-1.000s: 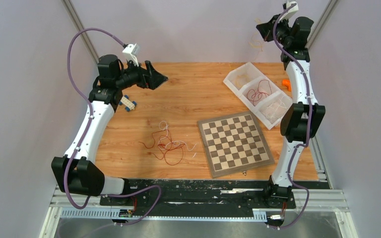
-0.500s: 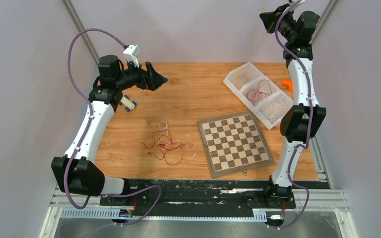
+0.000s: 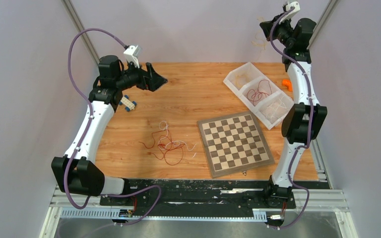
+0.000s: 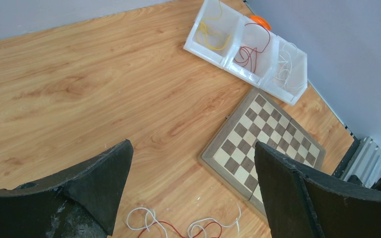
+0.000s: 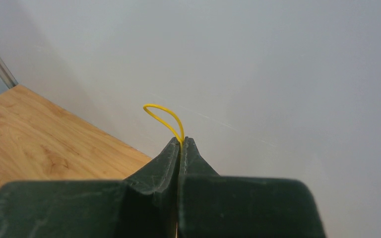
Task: Untangle the cables
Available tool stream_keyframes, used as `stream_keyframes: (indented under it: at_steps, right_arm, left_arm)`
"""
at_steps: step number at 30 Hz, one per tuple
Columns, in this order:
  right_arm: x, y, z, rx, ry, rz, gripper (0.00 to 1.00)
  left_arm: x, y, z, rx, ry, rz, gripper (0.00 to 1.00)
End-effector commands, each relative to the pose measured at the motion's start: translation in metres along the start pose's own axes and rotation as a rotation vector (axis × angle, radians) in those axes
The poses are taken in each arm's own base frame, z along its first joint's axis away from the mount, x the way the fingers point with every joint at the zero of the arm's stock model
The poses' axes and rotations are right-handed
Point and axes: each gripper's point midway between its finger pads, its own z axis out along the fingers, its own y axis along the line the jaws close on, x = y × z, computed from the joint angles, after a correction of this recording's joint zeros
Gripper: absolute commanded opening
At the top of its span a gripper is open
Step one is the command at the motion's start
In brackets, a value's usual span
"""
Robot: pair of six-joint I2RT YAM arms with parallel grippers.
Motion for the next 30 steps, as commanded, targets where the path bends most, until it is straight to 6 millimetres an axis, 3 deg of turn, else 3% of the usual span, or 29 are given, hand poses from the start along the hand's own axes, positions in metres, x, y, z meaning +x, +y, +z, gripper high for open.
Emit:
stream_keyframes:
  at_steps: [1, 9, 19, 27, 30]
  right_arm:
    - [-0.003, 0.005, -0.003, -0.026, -0.02, -0.043, 0.0]
    - [0.093, 0.026, 0.01, -0.066, 0.118, 0.167, 0.0]
    - [0.206, 0.027, 0.015, -0.049, 0.272, 0.38, 0.0]
    - [0.273, 0.018, 0.009, -0.017, 0.373, 0.278, 0.0]
    - [0.289, 0.016, 0.006, -0.011, 0.408, 0.221, 0.0]
  left_arm:
    - [-0.012, -0.005, -0.003, 0.006, -0.028, 0.048, 1.0]
    - [-0.001, 0.003, -0.006, -0.038, 0.001, 0.045, 1.0]
    - [0.018, 0.018, -0.012, -0.1, 0.046, 0.013, 1.0]
    - [0.027, 0.031, -0.014, -0.125, 0.071, -0.018, 1.0]
    - [0.032, 0.033, -0.014, -0.131, 0.084, -0.019, 1.0]
